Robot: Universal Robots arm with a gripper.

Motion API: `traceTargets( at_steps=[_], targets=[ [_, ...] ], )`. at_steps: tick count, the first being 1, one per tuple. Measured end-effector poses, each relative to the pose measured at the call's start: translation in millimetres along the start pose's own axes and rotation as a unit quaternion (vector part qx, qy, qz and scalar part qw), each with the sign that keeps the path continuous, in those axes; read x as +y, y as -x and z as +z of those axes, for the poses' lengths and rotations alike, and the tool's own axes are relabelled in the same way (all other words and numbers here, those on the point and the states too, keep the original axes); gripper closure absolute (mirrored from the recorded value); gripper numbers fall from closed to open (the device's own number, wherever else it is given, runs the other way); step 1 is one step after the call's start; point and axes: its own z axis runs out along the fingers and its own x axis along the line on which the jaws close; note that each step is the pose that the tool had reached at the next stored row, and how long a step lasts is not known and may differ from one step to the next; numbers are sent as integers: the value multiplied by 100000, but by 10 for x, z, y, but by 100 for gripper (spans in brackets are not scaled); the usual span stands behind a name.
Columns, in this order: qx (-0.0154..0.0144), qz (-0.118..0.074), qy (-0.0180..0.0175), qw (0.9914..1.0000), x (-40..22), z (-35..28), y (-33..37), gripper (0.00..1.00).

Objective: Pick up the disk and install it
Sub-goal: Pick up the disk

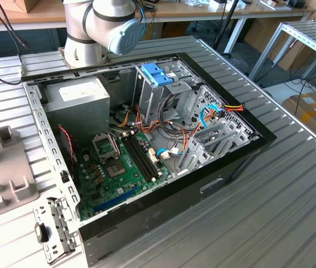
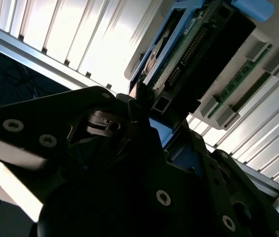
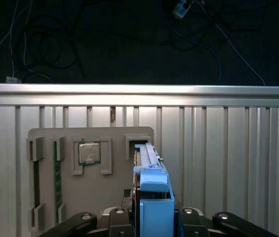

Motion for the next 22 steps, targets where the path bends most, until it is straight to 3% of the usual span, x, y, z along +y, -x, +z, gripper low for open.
traceTargets(
  at_steps=[22],
  targets=[
    [-252,0,0,100000,0,-87,3,63]
  ],
)
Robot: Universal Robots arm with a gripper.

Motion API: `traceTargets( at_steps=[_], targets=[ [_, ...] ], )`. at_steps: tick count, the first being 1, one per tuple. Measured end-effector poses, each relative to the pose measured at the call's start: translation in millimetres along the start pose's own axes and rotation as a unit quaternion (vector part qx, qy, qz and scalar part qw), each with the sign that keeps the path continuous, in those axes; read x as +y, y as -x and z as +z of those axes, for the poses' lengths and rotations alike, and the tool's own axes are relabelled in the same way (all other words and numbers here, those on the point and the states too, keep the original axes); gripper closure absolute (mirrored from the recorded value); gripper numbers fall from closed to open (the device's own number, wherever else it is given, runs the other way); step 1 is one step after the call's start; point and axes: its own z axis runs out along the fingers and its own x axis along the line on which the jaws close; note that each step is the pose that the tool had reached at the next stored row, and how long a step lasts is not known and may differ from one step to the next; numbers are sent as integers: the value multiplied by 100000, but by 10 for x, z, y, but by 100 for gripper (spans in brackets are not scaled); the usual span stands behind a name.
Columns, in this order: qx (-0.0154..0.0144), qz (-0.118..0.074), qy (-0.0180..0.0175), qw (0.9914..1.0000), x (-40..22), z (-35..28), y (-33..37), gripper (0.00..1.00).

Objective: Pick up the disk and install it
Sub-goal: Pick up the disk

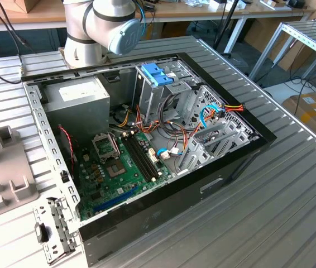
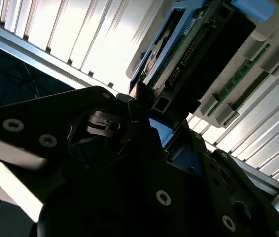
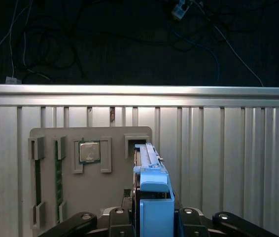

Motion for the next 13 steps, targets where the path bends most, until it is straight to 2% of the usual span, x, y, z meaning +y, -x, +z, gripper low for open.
traceTargets(
  at_steps=[13],
  targets=[
    [-114,-3,2,100000,0,-69,3,63]
  ],
)
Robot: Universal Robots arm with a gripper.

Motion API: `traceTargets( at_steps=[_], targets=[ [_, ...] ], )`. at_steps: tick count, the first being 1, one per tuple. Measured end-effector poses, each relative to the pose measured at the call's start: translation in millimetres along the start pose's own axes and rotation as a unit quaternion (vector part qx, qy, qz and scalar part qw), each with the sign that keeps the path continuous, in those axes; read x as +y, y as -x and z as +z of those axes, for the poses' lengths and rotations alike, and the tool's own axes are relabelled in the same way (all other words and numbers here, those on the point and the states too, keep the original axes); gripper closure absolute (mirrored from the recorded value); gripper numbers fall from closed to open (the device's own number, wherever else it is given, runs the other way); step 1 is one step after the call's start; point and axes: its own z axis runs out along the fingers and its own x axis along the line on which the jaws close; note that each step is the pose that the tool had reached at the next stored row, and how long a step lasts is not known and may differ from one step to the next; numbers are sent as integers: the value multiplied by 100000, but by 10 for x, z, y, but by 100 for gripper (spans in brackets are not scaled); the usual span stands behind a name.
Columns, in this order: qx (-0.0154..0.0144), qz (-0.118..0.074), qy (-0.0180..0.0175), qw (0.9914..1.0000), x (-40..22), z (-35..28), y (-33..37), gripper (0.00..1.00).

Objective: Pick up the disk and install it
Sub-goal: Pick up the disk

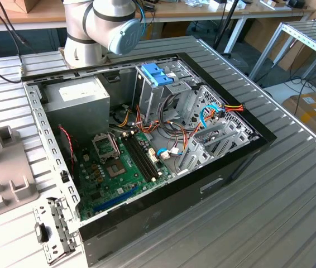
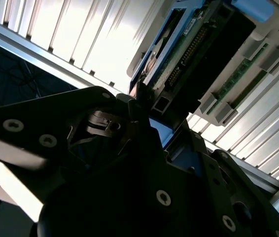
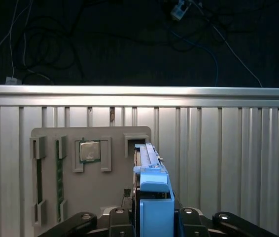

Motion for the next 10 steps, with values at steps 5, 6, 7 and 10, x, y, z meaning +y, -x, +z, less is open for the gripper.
traceTargets(
  at_steps=[5,6,7,10],
  targets=[
    [-232,2,0,100000,0,-92,4,63],
    [-239,2,-1,100000,0,-96,5,63],
    [-247,4,-3,100000,0,-100,5,63],
    [-265,1,-3,100000,0,-116,6,63]
  ],
)
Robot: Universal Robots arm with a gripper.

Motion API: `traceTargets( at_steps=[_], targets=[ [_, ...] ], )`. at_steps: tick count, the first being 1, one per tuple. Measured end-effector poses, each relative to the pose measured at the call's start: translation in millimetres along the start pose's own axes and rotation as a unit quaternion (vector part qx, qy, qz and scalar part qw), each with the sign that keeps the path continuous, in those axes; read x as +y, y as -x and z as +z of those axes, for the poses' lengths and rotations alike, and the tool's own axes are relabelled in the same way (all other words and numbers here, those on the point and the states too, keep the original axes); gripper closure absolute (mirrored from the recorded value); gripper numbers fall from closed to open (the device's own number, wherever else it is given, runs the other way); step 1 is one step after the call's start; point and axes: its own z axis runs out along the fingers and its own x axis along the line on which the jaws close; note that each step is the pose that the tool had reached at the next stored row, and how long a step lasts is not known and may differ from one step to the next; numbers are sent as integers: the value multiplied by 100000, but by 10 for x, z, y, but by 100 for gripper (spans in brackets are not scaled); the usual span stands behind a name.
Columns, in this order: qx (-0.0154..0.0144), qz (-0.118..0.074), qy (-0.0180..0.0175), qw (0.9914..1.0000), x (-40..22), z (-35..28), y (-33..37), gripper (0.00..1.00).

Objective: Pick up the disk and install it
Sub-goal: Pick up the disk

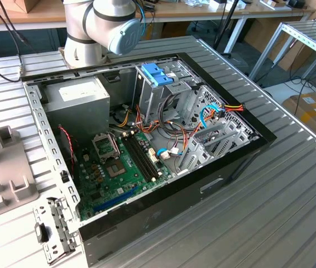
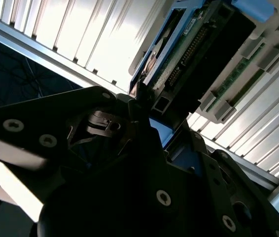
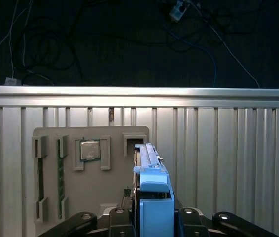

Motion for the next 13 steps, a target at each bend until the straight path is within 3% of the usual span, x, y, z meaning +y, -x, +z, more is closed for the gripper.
traceTargets(
  at_steps=[13],
  targets=[
    [-40,1,3,100000,0,-99,5,63]
  ],
)
